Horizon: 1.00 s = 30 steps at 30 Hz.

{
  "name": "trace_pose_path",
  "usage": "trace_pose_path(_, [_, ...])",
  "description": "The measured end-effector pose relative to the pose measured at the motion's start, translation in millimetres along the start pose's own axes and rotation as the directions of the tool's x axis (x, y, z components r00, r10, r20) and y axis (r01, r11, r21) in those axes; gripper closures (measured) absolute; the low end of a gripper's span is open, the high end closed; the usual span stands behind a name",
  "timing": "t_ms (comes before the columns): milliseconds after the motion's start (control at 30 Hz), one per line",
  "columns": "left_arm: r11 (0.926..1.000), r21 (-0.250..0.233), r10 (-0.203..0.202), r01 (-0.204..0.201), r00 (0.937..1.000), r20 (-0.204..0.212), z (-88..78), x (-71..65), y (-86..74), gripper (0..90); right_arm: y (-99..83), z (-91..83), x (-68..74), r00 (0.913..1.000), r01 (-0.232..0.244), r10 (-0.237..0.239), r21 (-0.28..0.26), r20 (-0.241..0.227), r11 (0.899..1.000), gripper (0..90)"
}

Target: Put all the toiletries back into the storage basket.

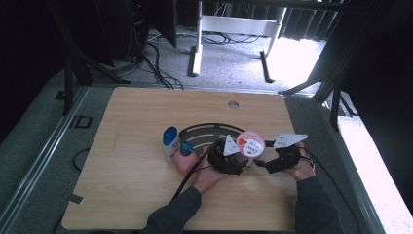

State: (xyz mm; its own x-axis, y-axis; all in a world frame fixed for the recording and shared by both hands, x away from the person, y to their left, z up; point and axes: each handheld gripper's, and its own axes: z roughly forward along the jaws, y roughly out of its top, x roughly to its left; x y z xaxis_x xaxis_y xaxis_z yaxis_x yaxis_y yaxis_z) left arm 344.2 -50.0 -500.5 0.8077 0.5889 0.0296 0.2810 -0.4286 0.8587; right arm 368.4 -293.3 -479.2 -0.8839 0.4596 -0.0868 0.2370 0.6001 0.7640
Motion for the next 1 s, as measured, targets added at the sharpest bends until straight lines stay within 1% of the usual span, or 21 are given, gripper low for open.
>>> trace_pose_path(433, [0.9997, 0.007, -0.021, 0.021, 0.9993, -0.031, 2.2, 6.6, 2.0, 25.4, 6.0, 8.4, -10.2, 0.9999, 0.0, 0.0, 0.004, -0.014, 1.0, 18.7])
trace_pose_path(567, [0.999, 0.015, -0.04, 0.041, 0.9976, -0.057, 4.2, 9.2, 1.1, 25.4, 8.0, 13.9, -14.3, 0.9997, -0.004, 0.005, 0.012, -0.023, 1.0, 19.0])
trace_pose_path(700, [0.9985, 0.019, -0.051, 0.052, 0.9963, -0.069, 4.6, 12.1, 1.0, 25.4, 11.6, 17.8, -18.2, 0.9996, 0.003, -0.002, 0.022, -0.029, 1.0, 19.4])
trace_pose_path(833, [0.9986, 0.023, -0.046, 0.048, 0.9952, -0.086, 5.5, 13.9, 1.0, 25.4, 13.5, 21.7, -21.5, 0.9992, 0.001, 0.0, 0.027, -0.039, 1.0, 19.5])
trace_pose_path(867, [0.9987, 0.028, -0.039, 0.042, 0.995, -0.092, 6.0, 14.7, 0.7, 25.3, 13.4, 23.1, -23.0, 0.999, 0.0, 0.002, 0.028, -0.045, 1.0, 19.5])
trace_pose_path(1000, [0.9979, 0.034, -0.051, 0.055, 0.993, -0.107, 8.2, 17.0, -0.5, 25.4, 14.8, 29.0, -26.0, 0.9988, 0.001, 0.001, 0.042, -0.05, 0.999, 19.6])
